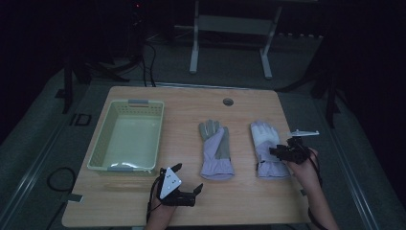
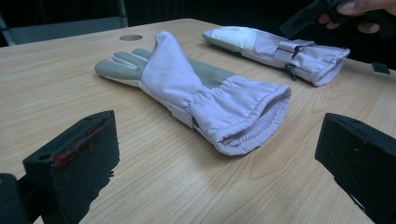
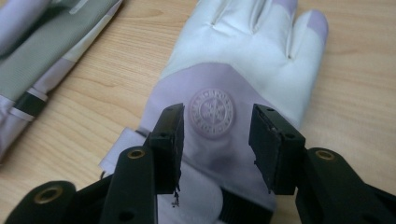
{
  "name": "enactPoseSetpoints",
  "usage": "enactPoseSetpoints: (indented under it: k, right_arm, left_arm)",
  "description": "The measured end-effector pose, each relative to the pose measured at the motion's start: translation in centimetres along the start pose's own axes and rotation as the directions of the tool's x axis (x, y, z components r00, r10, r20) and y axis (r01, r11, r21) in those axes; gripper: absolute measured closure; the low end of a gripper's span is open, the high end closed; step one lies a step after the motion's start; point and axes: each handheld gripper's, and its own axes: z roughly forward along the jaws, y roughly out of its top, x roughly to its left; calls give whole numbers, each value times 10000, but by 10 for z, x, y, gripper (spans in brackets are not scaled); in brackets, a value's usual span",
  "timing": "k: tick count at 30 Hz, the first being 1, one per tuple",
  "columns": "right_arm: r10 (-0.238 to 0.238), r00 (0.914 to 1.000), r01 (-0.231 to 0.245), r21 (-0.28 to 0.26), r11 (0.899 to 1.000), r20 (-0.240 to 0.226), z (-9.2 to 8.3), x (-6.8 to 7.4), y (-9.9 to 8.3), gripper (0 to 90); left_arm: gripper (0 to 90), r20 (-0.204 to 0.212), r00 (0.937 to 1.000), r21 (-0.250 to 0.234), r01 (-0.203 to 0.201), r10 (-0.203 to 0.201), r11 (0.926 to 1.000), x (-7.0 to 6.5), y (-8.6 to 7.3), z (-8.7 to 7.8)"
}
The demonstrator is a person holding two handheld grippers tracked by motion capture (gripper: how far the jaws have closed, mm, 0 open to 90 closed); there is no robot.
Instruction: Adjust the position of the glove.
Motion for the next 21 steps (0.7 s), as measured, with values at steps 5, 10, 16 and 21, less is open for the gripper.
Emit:
enactPoseSetpoints:
  k: [5,10,16,21]
  right_arm:
    - [-37,10000,37,79,10000,-43,15,-1,0,504]
    - [-175,9998,175,-11,9998,-88,30,-4,-9,541]
    - [-78,9998,76,-75,9999,-181,29,-2,-12,663]
    - [522,9986,-522,1,9986,20,26,3,-10,768]
  left_arm:
    - [0,6,10000,-7,-13,13,10000,0,0,0]
    - [0,21,10000,3,-24,24,10000,0,0,0]
    - [0,-16,10000,13,-63,63,10000,-1,0,0]
    - [0,-17,10000,22,-24,24,10000,0,0,0]
